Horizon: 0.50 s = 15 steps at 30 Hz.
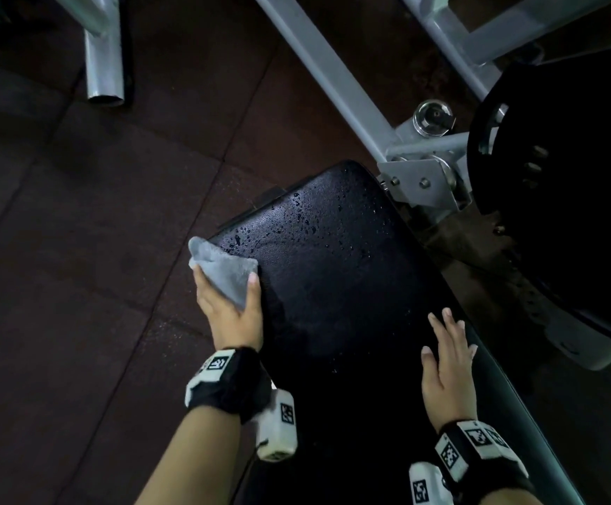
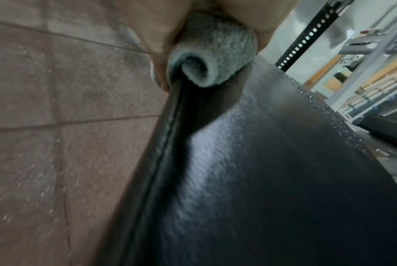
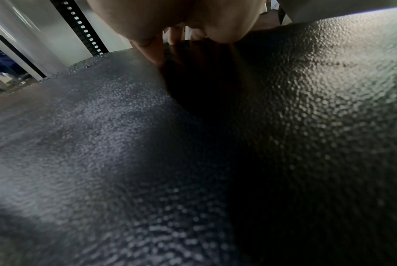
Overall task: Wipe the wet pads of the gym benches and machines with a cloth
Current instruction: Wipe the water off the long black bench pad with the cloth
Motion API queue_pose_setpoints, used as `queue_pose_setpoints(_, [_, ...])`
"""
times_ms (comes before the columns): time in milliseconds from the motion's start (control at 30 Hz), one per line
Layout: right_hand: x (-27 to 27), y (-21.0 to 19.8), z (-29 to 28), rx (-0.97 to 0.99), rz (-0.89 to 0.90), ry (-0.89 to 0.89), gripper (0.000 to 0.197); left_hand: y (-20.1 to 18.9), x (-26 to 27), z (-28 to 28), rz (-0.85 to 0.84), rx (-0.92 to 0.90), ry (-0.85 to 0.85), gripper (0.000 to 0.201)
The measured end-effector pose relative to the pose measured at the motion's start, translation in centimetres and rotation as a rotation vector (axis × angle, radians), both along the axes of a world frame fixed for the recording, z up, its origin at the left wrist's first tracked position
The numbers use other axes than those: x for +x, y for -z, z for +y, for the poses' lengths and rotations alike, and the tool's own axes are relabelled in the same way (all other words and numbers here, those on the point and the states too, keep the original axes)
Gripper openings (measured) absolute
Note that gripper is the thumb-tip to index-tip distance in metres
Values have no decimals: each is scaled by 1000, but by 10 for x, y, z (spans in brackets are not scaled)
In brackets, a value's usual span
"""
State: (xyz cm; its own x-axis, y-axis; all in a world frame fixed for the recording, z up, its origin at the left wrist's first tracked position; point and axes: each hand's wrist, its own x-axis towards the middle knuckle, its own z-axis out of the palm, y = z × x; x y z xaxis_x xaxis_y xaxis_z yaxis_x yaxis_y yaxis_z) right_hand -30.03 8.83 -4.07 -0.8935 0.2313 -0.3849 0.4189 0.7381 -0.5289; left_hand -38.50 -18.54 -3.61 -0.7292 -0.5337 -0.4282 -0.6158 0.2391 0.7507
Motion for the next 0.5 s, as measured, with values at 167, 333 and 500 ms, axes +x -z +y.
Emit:
queue_pose_setpoints(167, [0, -1, -1, 14, -1, 4, 52, -4, 48, 34, -2, 31, 49, 92])
queue_pose_setpoints(333, [0, 3, -1, 20, 22, 23, 59, 3, 42, 28, -29, 17, 59, 99])
queue_pose_setpoints(500, [-1, 4, -2, 12, 9, 25, 55, 9, -25, -17, 1, -159, 121, 86])
